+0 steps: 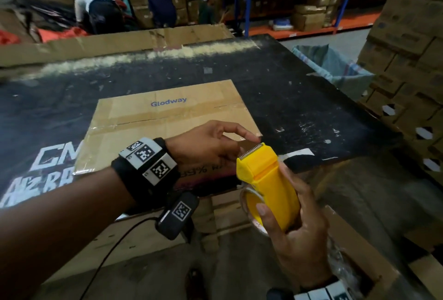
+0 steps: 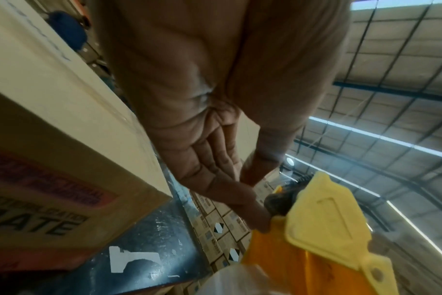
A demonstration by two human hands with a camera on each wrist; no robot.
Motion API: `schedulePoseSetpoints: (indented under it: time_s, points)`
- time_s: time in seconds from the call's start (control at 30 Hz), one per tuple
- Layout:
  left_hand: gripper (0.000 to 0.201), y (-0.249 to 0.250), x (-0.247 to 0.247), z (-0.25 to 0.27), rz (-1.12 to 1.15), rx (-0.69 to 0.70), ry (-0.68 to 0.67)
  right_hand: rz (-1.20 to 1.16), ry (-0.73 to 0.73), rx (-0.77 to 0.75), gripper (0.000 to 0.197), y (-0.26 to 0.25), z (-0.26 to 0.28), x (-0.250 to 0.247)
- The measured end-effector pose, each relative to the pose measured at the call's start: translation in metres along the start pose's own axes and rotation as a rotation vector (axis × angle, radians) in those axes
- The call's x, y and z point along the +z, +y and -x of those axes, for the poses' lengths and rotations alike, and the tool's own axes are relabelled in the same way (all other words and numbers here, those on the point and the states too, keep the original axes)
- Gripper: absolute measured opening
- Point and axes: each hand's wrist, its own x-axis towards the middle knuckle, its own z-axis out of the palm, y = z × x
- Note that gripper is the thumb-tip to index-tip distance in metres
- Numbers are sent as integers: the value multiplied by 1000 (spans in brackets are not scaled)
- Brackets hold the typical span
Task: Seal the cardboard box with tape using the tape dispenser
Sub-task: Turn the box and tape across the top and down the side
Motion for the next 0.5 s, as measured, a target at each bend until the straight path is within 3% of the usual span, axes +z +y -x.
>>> schedulePoseSetpoints:
  time_s: [0.2, 0.3, 0.5]
  points:
    - [27, -6, -27, 31, 267, -58, 28, -42, -36, -73, 66, -21, -8, 24]
    - [32, -11, -51, 47, 119, 33, 23, 10, -94, -96, 67, -32, -15, 42]
    - [39, -21, -126, 76, -65, 61, 102, 189, -228, -96, 73, -68, -39, 103]
